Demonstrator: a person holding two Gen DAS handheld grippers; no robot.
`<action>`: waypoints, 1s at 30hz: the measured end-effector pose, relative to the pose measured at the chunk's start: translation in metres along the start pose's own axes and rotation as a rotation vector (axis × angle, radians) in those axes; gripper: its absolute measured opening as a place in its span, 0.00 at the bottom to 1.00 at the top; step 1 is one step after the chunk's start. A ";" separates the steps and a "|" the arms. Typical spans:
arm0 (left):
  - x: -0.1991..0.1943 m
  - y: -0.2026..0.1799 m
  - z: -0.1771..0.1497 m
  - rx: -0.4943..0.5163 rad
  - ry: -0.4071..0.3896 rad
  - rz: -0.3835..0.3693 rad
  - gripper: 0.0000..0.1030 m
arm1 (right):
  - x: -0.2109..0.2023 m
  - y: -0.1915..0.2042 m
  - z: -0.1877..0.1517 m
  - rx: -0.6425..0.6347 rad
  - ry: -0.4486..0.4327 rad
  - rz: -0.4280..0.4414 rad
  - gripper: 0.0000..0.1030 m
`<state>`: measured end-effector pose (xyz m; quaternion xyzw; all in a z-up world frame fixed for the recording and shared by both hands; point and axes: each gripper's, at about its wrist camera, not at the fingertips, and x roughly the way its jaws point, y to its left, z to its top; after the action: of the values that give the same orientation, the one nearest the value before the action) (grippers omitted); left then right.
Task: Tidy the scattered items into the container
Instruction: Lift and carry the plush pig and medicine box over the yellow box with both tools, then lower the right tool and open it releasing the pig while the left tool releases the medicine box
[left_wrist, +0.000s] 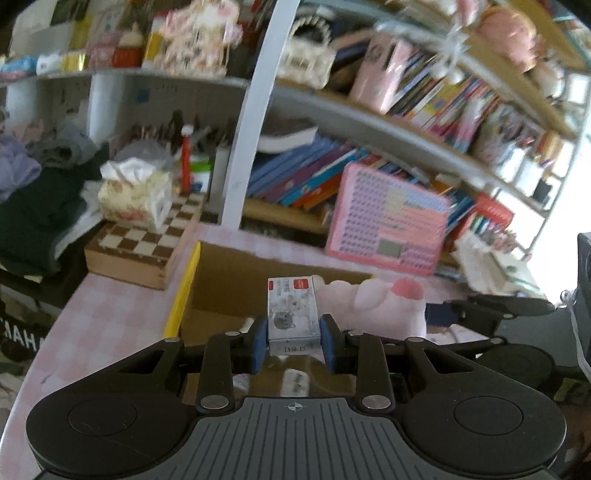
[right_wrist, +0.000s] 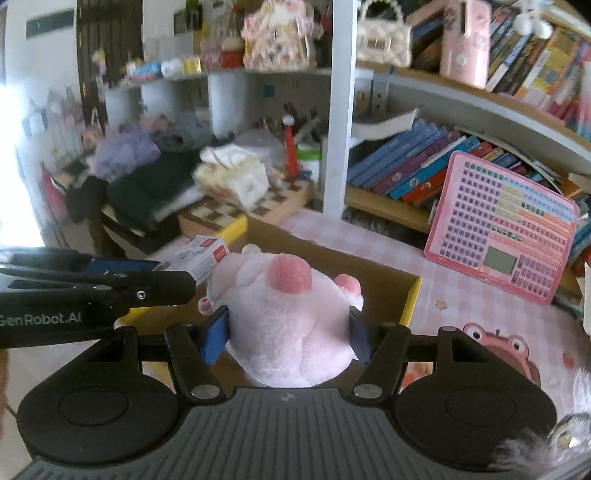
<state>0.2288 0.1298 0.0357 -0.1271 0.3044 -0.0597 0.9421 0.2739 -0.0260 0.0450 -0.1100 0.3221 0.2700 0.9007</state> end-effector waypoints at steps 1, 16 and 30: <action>0.012 0.002 0.002 -0.004 0.021 0.010 0.28 | 0.012 -0.004 0.001 -0.009 0.019 -0.010 0.62; 0.104 0.022 0.013 -0.117 0.233 0.071 0.28 | 0.109 -0.020 0.016 -0.196 0.202 -0.045 0.65; 0.096 0.034 0.012 -0.258 0.230 0.017 0.37 | 0.061 -0.025 0.002 -0.224 0.123 0.004 0.76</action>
<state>0.3148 0.1466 -0.0177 -0.2365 0.4166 -0.0263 0.8774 0.3285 -0.0210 0.0087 -0.2256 0.3449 0.2986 0.8608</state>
